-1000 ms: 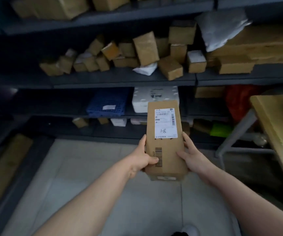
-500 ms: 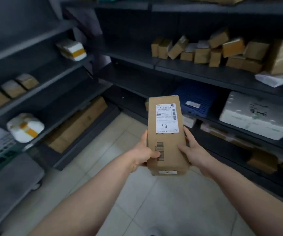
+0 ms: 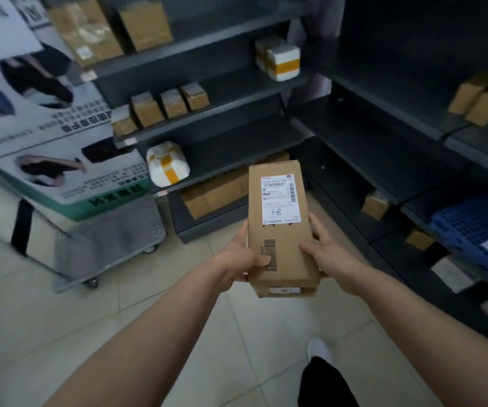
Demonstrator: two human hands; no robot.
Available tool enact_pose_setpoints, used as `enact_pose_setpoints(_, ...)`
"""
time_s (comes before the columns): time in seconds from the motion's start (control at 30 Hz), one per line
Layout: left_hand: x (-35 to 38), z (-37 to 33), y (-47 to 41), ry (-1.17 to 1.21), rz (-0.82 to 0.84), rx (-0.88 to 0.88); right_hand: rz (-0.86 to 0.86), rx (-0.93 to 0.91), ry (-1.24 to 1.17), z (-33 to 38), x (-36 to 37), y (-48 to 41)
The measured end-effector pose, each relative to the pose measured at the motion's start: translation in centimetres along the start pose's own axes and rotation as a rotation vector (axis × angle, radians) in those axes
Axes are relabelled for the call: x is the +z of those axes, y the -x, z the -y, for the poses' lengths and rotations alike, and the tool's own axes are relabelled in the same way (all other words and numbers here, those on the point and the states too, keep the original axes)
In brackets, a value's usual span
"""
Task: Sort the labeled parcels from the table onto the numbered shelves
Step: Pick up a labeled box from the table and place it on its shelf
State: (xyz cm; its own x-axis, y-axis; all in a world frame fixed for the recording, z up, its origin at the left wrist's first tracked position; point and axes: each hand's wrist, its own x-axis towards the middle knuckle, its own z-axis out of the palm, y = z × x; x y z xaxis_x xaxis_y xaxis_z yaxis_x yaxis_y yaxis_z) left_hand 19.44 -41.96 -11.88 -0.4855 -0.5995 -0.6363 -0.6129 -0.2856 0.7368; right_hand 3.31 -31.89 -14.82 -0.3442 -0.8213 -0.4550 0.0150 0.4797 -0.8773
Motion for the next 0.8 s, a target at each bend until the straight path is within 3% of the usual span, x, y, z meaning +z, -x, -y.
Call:
enact_pose_setpoints(0.4,-5.8,-4.9,-10.2,0.204,-0.172,-0.134,0.247,-0.009,0.104,7.0,-0.6,-16.1)
enact_pose_setpoints(0.8,-20.6,-5.4,-21.5,0.269,-0.203,-0.212,0.344,0.072,0.123,13.0,9.1,-32.6)
